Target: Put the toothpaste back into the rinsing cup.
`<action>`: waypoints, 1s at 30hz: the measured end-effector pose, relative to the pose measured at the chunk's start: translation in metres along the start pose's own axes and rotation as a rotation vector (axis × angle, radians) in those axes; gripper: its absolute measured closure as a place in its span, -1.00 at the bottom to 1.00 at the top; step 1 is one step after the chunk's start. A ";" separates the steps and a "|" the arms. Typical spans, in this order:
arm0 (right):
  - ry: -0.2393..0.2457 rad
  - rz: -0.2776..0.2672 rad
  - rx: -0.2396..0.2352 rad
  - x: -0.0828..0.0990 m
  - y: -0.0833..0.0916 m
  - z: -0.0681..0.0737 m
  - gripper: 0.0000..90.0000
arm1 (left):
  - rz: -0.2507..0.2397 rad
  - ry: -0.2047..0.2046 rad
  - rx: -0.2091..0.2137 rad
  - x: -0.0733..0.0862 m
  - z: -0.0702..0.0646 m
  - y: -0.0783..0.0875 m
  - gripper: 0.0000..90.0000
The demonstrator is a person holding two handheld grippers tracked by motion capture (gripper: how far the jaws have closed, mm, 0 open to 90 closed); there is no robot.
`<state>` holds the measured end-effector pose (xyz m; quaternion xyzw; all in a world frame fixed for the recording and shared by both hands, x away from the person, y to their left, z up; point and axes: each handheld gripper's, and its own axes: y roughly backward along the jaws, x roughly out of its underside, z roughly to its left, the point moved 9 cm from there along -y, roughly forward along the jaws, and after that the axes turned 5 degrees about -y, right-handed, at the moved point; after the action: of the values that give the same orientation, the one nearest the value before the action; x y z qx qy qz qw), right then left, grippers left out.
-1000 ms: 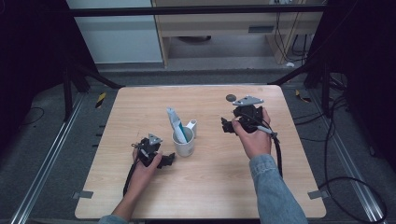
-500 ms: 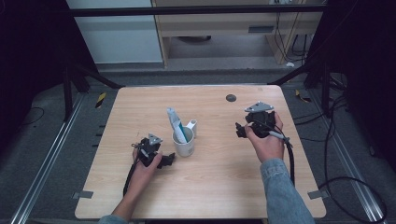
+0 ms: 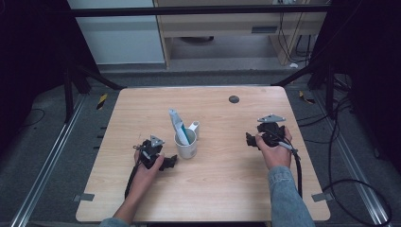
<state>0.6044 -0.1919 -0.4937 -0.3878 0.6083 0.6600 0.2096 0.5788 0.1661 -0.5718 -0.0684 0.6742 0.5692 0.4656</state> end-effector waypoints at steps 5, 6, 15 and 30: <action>-0.056 -0.003 -0.011 0.013 -0.009 -0.001 -0.76 | 0.000 0.000 0.000 0.000 0.000 0.000 -1.00; -0.061 -0.001 -0.013 0.014 -0.010 -0.001 -0.76 | -0.001 0.001 0.000 0.000 0.000 0.000 -1.00; -0.089 0.034 -0.044 0.034 -0.028 0.013 -0.74 | -0.001 0.001 0.000 0.000 0.000 0.000 -1.00; -0.124 0.033 -0.071 0.045 -0.049 0.026 -0.74 | 0.001 -0.001 0.000 0.000 0.000 0.000 -1.00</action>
<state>0.6071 -0.1673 -0.5602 -0.3431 0.5766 0.7075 0.2220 0.5788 0.1662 -0.5718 -0.0681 0.6741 0.5693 0.4657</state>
